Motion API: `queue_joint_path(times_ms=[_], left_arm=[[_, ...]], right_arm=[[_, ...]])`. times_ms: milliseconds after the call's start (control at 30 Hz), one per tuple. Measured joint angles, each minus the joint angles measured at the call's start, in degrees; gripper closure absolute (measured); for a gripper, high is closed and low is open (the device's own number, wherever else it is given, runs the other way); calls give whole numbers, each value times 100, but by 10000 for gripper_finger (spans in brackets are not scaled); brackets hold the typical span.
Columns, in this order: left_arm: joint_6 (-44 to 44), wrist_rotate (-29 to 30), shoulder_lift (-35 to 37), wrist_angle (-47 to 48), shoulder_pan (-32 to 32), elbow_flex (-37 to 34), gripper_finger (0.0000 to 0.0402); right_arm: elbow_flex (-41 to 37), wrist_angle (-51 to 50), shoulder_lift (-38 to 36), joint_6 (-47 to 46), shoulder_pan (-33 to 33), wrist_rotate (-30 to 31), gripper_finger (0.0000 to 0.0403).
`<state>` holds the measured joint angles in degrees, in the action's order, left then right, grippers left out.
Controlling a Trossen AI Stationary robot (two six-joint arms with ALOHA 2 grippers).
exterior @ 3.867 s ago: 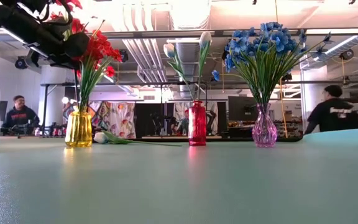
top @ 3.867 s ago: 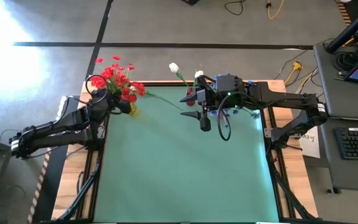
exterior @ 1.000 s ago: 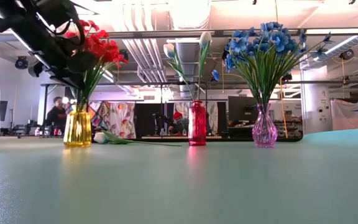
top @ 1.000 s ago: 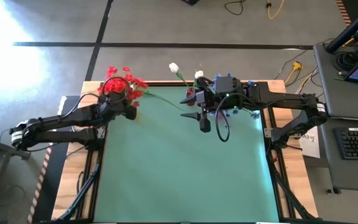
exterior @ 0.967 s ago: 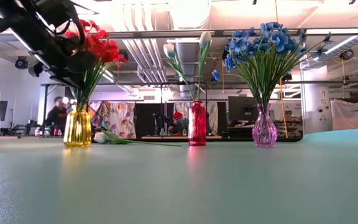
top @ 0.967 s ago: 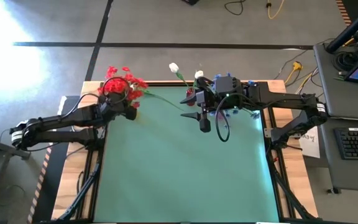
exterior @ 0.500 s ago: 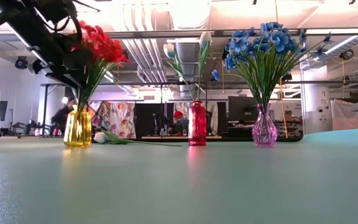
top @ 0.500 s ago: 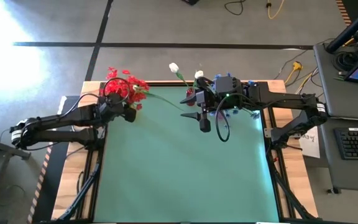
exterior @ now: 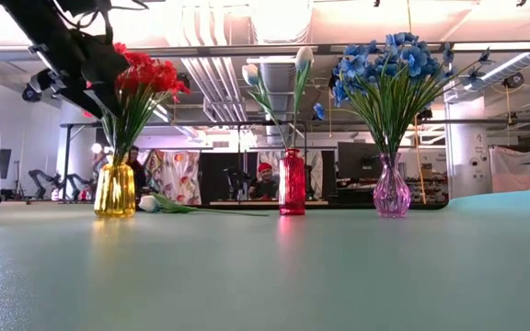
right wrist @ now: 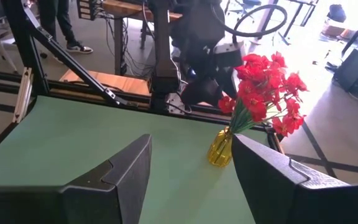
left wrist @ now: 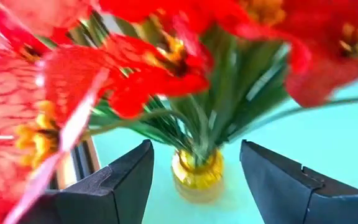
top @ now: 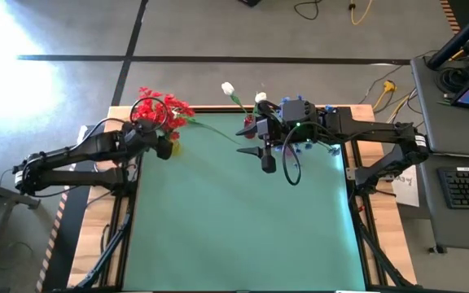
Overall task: Sort flowers into vase by color
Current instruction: Put the red flower into the yellow vase, then put the white flower into the red vase
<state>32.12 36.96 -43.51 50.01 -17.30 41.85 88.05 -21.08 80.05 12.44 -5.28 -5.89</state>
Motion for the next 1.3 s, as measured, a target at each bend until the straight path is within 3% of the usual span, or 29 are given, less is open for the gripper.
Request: queue_joint_path(times_ms=[233,500,700,967,1133,1300], left_arm=[[363,-642,-4,891,2,421,170],[930,-834,0,2429,2,1251,170],[1104,-1448,122,2813,231,1728,170],[1113,-901,620,2022,1283,1730,170],[227,-613,645,622,1927,1728,170],[-591,-557,272,-413,2279,1722,170]], right_arm=[[0,-2,0,-20,0,3,188],[0,33,0,-97,0,16,188],[372,-71,3,-752,-1,1023,188],[1033,-609,191,-703,52,1433,188],[1556,-1211,313,-840,54,1979,188],[1899,-1886,364,-941,55,1996,188]])
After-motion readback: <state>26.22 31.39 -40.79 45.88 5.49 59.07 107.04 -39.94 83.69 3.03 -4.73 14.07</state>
